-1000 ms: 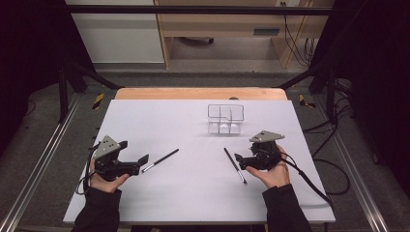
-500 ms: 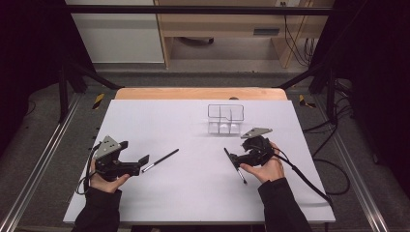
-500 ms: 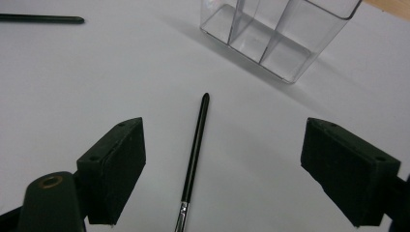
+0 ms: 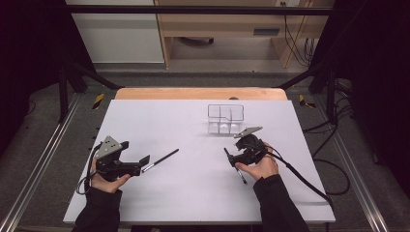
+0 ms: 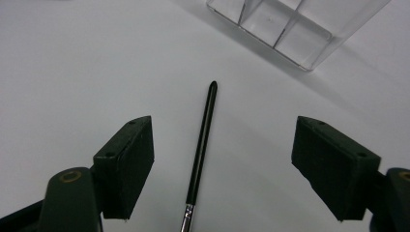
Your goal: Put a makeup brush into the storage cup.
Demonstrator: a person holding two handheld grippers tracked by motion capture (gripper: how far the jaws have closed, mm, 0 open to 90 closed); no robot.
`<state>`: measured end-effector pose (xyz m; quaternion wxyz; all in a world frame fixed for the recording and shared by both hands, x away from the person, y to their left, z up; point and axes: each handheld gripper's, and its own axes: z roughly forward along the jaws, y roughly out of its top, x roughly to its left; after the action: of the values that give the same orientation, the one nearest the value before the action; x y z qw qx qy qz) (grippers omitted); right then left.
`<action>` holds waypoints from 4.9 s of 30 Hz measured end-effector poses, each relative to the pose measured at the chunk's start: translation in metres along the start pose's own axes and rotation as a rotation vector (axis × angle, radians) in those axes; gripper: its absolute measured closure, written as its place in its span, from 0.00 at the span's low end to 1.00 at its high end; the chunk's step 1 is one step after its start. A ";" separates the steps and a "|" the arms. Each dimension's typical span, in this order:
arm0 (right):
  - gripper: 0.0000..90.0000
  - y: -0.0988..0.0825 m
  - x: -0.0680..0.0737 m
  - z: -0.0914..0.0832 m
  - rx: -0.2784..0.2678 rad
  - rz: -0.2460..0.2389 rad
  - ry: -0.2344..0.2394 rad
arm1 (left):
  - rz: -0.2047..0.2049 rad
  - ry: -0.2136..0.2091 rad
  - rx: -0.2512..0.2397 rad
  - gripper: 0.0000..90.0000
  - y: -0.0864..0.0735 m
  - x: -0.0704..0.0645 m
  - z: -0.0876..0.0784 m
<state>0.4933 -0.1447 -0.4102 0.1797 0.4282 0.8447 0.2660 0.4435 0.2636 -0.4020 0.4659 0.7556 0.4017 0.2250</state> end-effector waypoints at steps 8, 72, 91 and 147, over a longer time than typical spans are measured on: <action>0.33 0.000 0.002 0.011 0.057 -0.002 0.005 | 0.004 0.000 0.003 0.05 0.000 -0.001 0.001; 0.92 -0.005 0.006 0.048 0.247 0.001 0.093 | 0.016 -0.012 0.017 0.06 -0.001 -0.002 0.003; 0.80 0.000 0.000 0.038 0.303 -0.006 0.109 | 0.017 -0.015 0.022 0.06 -0.001 -0.003 0.004; 0.93 0.040 0.012 -0.019 0.113 -0.125 0.243 | 0.155 -0.073 0.047 0.07 0.015 -0.020 0.012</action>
<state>0.5017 -0.1211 -0.3720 0.0678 0.3490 0.8988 0.2564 0.4467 0.2372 -0.3938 0.4436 0.8028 0.3300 0.2233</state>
